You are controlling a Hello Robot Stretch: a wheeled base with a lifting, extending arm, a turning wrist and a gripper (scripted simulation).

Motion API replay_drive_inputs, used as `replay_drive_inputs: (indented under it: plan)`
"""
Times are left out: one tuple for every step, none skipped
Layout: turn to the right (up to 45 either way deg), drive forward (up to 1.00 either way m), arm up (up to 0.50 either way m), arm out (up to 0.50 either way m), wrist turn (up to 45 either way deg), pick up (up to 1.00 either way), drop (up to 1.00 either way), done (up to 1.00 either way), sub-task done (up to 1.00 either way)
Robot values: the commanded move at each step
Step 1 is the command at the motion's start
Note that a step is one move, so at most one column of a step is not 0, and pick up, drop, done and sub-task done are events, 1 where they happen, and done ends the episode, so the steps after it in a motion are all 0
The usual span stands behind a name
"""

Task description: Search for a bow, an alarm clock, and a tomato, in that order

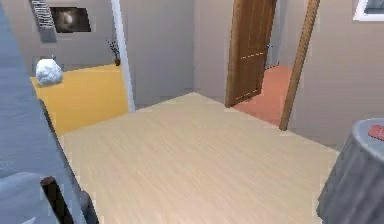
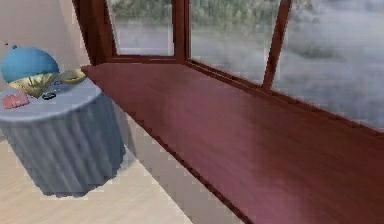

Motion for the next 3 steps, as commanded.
replay_drive_inputs:
  plan:
    - [0.0,0.35,0.00,0.00,0.0,0.00,0.00,0.00,0.00]
    - [6.0,0.00,0.00,0.00,0.0,0.00,0.00,0.00,0.00]
    - [0.0,0.25,0.00,0.00,0.0,0.00,0.00,0.00,0.00]
